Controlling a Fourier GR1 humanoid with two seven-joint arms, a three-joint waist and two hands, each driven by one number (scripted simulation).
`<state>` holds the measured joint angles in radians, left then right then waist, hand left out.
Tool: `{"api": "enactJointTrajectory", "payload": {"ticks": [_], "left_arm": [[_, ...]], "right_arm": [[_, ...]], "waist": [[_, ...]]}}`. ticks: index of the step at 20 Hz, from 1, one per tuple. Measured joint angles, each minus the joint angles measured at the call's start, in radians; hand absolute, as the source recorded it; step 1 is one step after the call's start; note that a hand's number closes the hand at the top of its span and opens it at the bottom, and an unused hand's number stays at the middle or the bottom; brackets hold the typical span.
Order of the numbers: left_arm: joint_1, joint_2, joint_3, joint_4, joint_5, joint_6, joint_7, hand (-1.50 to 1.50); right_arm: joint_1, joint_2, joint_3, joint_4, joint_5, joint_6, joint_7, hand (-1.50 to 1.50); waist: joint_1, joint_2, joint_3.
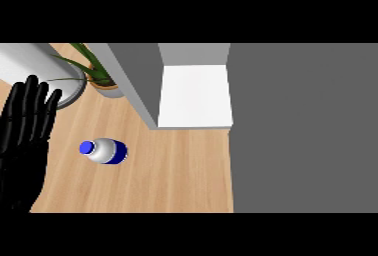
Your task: Pick up the bottled water, place it into the cabinet and close the cabinet
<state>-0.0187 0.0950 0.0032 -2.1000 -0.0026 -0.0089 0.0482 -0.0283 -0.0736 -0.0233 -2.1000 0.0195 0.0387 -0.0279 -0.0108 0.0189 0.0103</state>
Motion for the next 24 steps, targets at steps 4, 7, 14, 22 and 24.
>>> {"api": "enactJointTrajectory", "payload": {"ticks": [4,7,14,22,24], "left_arm": [[0.006,0.058,0.068,0.025,0.152,-0.128,-0.076,-1.50],[0.032,0.098,0.092,0.057,0.284,-0.252,-0.126,-1.50],[0.146,0.199,0.157,0.099,0.545,-0.444,-0.056,-1.50],[0.265,0.248,0.261,0.077,0.659,-0.560,-0.022,-1.50],[0.279,0.235,0.264,0.071,0.641,-0.564,-0.018,-1.50]], "right_arm": [[0.048,0.008,-0.003,-0.040,-0.033,0.012,0.000,-1.50],[0.108,0.013,0.013,-0.072,-0.084,0.042,0.028,-1.50],[0.265,0.003,0.056,-0.198,-0.209,0.087,0.214,-1.50],[0.473,0.034,0.142,-0.310,-0.212,0.126,0.209,-1.50],[0.498,0.033,0.151,-0.318,-0.206,0.128,0.206,-1.50]], "waist": [[0.003,-0.013,-0.007],[0.000,-0.018,-0.011],[0.006,-0.021,-0.011],[0.007,-0.022,-0.010],[0.007,-0.022,-0.011]]}}
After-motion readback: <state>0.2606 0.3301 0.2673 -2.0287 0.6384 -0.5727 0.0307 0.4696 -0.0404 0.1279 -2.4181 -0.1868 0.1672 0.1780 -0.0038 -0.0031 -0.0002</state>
